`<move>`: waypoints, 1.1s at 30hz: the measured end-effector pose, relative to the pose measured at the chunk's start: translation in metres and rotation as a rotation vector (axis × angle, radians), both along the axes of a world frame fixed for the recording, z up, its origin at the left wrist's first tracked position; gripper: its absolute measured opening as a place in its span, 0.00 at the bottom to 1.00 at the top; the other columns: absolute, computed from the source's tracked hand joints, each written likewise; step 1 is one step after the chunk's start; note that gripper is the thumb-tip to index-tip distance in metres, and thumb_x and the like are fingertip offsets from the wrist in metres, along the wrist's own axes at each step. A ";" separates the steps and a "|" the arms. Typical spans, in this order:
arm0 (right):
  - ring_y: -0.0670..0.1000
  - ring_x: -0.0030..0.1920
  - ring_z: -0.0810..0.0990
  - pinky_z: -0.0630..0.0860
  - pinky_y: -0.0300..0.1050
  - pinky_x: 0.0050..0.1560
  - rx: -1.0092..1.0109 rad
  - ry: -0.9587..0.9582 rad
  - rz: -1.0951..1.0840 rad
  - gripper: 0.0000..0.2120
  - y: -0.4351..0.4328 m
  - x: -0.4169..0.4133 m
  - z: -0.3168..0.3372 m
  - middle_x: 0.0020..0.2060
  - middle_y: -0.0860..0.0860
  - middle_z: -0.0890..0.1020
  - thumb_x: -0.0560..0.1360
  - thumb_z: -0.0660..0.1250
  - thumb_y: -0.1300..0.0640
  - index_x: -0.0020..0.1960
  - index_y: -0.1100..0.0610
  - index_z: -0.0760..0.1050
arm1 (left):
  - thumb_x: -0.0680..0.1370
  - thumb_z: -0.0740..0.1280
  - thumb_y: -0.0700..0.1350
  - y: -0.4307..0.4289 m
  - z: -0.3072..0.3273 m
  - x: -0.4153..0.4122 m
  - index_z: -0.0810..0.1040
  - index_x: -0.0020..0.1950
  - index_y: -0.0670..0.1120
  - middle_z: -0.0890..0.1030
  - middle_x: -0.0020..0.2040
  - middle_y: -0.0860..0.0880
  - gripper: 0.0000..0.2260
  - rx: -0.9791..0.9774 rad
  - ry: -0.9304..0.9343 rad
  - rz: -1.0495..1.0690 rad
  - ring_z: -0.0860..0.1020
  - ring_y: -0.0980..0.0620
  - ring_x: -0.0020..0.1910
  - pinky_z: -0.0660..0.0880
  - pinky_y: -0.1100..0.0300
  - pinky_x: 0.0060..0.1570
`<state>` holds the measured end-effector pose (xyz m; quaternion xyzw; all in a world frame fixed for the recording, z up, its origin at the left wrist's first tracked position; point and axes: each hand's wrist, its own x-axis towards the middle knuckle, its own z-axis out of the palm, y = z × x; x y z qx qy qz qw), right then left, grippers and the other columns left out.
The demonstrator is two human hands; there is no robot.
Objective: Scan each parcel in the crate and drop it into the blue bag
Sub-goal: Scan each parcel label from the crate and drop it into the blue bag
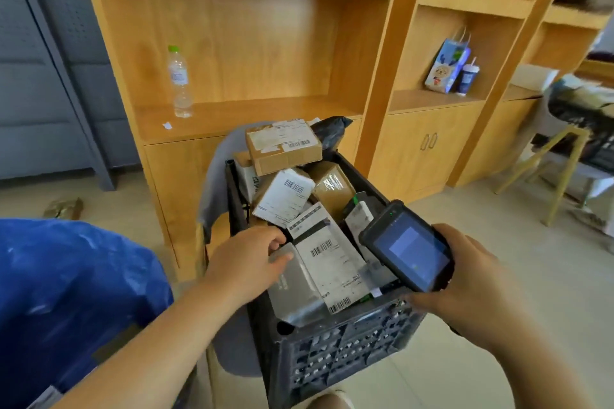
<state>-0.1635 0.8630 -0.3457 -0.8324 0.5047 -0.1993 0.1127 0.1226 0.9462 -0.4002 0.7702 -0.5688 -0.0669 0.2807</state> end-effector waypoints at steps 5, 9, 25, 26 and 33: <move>0.50 0.34 0.74 0.78 0.50 0.29 0.052 -0.067 -0.093 0.38 -0.016 -0.031 -0.008 0.41 0.41 0.71 0.53 0.74 0.45 0.60 0.41 0.64 | 0.77 0.65 0.52 -0.070 0.005 -0.045 0.68 0.69 0.54 0.72 0.65 0.54 0.21 0.014 -0.096 -0.167 0.72 0.54 0.61 0.71 0.60 0.52; 0.49 0.35 0.74 0.78 0.50 0.30 0.057 -0.076 -0.147 0.36 -0.024 -0.049 -0.015 0.41 0.41 0.71 0.53 0.73 0.44 0.59 0.41 0.64 | 0.79 0.64 0.45 -0.120 0.009 -0.073 0.58 0.76 0.51 0.60 0.74 0.51 0.28 0.048 -0.197 -0.298 0.62 0.49 0.70 0.68 0.53 0.63; 0.44 0.36 0.74 0.77 0.46 0.32 0.071 -0.037 -0.256 0.38 -0.042 -0.076 -0.028 0.43 0.39 0.71 0.54 0.72 0.43 0.61 0.40 0.62 | 0.79 0.58 0.38 -0.171 0.004 -0.082 0.69 0.66 0.49 0.74 0.62 0.48 0.17 0.230 -0.864 -0.509 0.68 0.45 0.63 0.65 0.50 0.64; 0.44 0.36 0.74 0.77 0.45 0.31 0.071 -0.037 -0.261 0.38 -0.041 -0.076 -0.028 0.42 0.39 0.70 0.55 0.72 0.43 0.61 0.40 0.62 | 0.79 0.59 0.39 -0.168 0.007 -0.076 0.70 0.66 0.49 0.75 0.61 0.49 0.15 0.179 -0.816 -0.505 0.69 0.46 0.62 0.67 0.52 0.61; 0.45 0.34 0.75 0.78 0.47 0.29 0.077 -0.057 -0.245 0.39 -0.036 -0.066 -0.025 0.43 0.39 0.70 0.54 0.73 0.43 0.62 0.40 0.61 | 0.79 0.62 0.49 -0.135 0.024 -0.035 0.69 0.61 0.52 0.76 0.52 0.52 0.11 0.072 -0.359 -0.305 0.75 0.49 0.50 0.66 0.56 0.39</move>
